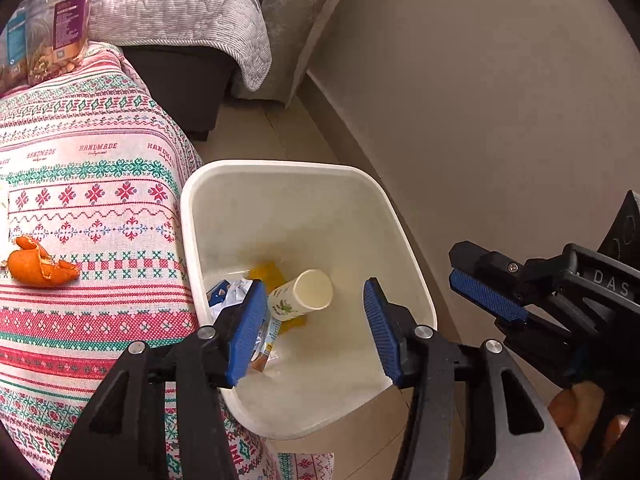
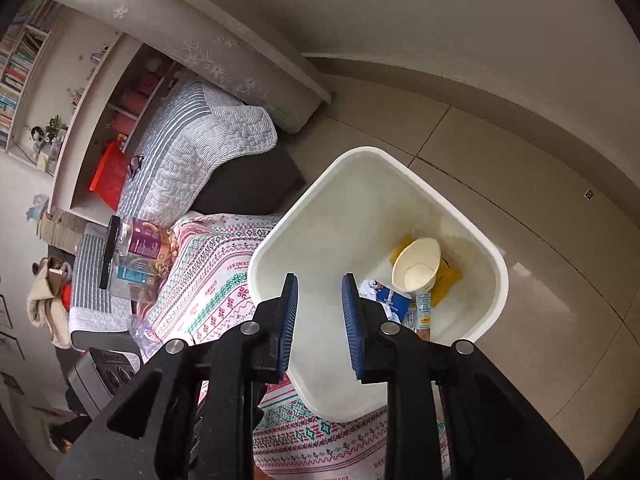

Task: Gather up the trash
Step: 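Carry the paper and cup over the white bin and open both grippers, then grasp the blue box with the left gripper while the right reaches toward orange peel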

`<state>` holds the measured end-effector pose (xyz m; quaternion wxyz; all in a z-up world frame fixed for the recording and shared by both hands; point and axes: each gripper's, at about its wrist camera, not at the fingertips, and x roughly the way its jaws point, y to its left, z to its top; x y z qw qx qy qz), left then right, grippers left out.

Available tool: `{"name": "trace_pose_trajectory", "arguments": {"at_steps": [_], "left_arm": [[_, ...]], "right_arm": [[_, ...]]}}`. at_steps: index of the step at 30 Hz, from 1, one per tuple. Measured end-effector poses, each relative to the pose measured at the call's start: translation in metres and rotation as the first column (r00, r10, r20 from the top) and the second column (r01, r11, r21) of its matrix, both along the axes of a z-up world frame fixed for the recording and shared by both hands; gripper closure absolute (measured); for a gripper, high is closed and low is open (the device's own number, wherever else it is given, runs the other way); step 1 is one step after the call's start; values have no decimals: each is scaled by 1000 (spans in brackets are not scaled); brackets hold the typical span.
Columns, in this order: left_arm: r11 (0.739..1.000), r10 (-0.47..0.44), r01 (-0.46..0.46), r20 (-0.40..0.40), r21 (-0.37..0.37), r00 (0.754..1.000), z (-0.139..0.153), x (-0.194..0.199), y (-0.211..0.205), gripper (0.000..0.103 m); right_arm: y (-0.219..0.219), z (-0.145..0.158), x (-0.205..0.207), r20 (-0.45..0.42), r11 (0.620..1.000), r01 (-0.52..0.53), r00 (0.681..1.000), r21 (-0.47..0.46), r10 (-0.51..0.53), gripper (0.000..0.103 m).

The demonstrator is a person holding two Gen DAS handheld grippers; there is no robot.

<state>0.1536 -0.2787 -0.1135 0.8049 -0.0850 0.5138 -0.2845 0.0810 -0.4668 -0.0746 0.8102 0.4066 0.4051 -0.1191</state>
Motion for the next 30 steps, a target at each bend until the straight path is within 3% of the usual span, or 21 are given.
{"name": "trace_pose_trajectory", "arguments": {"at_steps": [8,14,21,25,27,29,30], "left_arm": [[999,48,-49,22,24,999,13,-3,43,53],[993,106,-107,28,45,994,24,-7,89,53],[971,219,-222,45,89,975,47,-2,157,48],[937,323,-325,34,127,946,53,2,216,40],[912,389,-387,8,138,921,50,7,251,36],[877,476,-470,-50,103,878,46,5,294,36],[848,529,-523,-83,84,844,45,-3,318,36]], "right_arm": [[10,1,6,-4,999,-34,999,-24,34,75],[20,13,7,20,995,-21,1000,-99,24,75],[54,18,23,13,981,-107,994,-160,111,72],[91,20,38,-4,952,-225,973,-208,229,69],[110,21,44,-17,928,-284,957,-241,288,60],[127,20,48,-32,907,-332,941,-259,336,57],[134,19,50,-38,900,-348,936,-263,350,57]]}}
